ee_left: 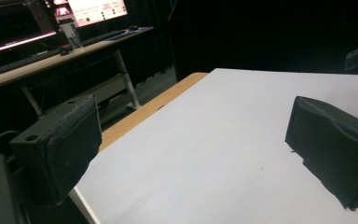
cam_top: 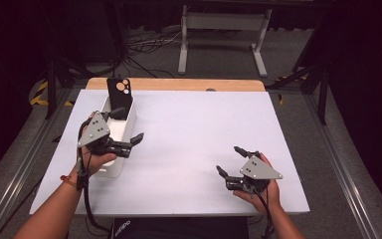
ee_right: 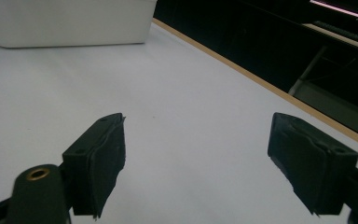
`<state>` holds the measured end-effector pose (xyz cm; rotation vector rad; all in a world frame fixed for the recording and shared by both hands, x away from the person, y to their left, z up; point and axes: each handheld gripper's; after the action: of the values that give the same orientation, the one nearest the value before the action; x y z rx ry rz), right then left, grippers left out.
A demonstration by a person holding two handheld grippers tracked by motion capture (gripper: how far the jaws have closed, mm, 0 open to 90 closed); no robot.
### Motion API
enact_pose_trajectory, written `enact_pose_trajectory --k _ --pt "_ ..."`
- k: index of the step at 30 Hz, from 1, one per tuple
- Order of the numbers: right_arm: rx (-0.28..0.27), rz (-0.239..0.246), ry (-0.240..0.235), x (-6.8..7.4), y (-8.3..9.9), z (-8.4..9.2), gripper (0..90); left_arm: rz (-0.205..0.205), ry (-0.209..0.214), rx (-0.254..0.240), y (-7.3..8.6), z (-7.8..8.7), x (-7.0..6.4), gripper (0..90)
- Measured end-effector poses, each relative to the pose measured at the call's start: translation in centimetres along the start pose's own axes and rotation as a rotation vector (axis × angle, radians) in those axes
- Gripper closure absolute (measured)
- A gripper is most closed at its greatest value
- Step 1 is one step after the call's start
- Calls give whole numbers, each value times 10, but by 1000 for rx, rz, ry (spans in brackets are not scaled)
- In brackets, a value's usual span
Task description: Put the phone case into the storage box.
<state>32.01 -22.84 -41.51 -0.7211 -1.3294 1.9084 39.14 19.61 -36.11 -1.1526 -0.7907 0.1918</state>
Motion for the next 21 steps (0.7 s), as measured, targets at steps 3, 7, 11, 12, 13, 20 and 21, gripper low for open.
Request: enact_pose_trajectory --k 3,7,11,12,13,20,21 --pt "2 4 -3 1 0 -1 201 -2 14 -2 -1 0 -3 42" --pt "6 7 -6 3 1 -2 201 -4 25 -5 -2 -1 -9 41" --pt "8 10 -9 4 1 -2 200 -18 36 -8 -4 0 -15 41" --pt "11 10 -11 4 1 -2 200 -22 40 -2 -4 0 -15 41" --pt "11 13 -10 5 2 -2 200 -18 44 -5 -4 0 -17 41" --pt "14 19 -14 6 2 -2 200 -28 56 -8 -4 2 -27 41" --pt "14 19 -14 7 2 -2 200 -27 59 -10 -5 3 -28 41"
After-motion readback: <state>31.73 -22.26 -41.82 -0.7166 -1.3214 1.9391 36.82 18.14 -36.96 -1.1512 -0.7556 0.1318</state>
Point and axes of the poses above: each handheld gripper's, and its own axes: z roughly backward along the jaws, y roughly out of its underside, x roughly to its left, and after that the axes turned 15 degrees about -z, right-handed
